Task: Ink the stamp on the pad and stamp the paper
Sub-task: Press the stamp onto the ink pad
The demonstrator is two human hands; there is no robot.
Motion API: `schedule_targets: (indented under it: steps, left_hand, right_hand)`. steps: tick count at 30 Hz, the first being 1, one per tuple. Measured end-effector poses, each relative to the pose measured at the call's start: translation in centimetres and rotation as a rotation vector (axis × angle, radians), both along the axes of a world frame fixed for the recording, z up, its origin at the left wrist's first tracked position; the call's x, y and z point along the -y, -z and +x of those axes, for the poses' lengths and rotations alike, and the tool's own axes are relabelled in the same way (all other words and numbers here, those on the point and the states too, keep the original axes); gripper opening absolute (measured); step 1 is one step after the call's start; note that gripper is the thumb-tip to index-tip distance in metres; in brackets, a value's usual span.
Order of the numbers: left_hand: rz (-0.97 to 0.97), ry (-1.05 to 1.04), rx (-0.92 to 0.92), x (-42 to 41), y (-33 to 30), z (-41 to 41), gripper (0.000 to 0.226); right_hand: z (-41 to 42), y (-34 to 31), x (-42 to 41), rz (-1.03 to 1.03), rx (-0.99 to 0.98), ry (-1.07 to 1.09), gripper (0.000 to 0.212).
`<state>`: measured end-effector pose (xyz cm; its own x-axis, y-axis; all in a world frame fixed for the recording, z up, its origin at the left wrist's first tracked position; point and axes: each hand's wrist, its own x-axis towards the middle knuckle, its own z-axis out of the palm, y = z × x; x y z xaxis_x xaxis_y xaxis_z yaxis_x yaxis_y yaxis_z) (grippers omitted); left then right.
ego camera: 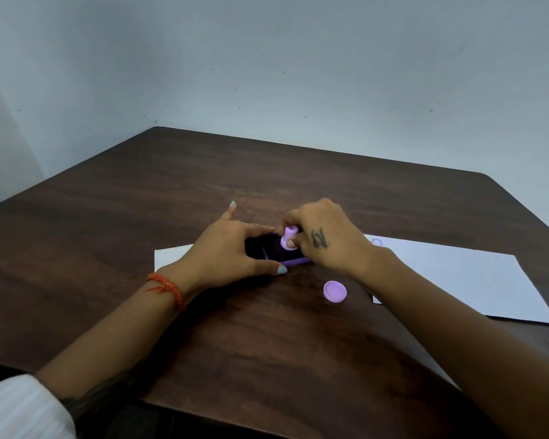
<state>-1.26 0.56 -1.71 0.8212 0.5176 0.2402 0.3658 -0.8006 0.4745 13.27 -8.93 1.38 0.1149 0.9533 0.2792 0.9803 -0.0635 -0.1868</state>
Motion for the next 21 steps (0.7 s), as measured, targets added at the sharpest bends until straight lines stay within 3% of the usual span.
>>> schedule_targets:
  steps: [8, 15, 21]
  left_hand:
    - [0.028, 0.011, 0.033, 0.2, -0.2, 0.0, 0.066]
    - [0.039, 0.039, 0.084, 0.2, -0.2, 0.0, 0.057]
    - [0.052, 0.011, 0.046, 0.0, -0.2, 0.1, 0.063]
  right_hand:
    - [1.4, -1.9, -0.1, -0.184, -0.079, -0.163, 0.018]
    - [-0.3, -0.2, 0.3, -0.041, 0.188, -0.116, 0.019]
    - [-0.1, -1.6, -0.1, -0.123, 0.060, -0.073, 0.017]
